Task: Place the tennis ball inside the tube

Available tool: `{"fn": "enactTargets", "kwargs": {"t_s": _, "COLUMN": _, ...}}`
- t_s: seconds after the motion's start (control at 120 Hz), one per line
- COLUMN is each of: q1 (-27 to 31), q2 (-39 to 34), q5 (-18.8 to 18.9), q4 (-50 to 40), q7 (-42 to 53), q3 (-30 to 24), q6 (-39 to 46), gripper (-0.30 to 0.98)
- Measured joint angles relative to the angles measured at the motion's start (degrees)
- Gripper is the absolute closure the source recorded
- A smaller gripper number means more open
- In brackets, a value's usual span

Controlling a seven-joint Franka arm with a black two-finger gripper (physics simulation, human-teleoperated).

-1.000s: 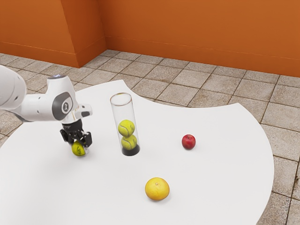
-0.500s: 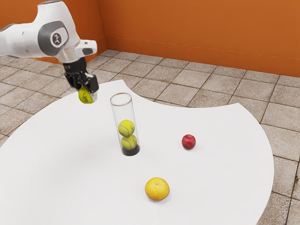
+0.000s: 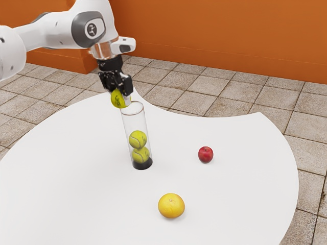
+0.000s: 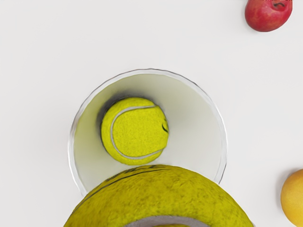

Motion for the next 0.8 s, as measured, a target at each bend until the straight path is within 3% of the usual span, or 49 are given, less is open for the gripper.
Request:
{"fn": "enactTargets", "kwargs": {"t_s": 0.367, "q1": -1.1, "q2": 5.4, "q5": 1.0, "q4": 5.5, "q7": -0.5, "q3": 0.1, "q6": -0.8, "gripper": 0.40}}
{"fn": "enactTargets", "kwargs": {"t_s": 0.608, "q1": -1.9, "q2": 5.4, "q5": 0.6, "q4": 5.4, "q7": -0.6, "q3": 0.1, "q6": 0.3, "gripper": 0.17}}
{"fn": "enactTargets", "kwargs": {"t_s": 0.8, "q1": -1.9, "q2": 4.7, "q5": 0.7, "q4": 5.0, "q7": -0.5, "q3": 0.1, "q6": 0.9, "gripper": 0.07}}
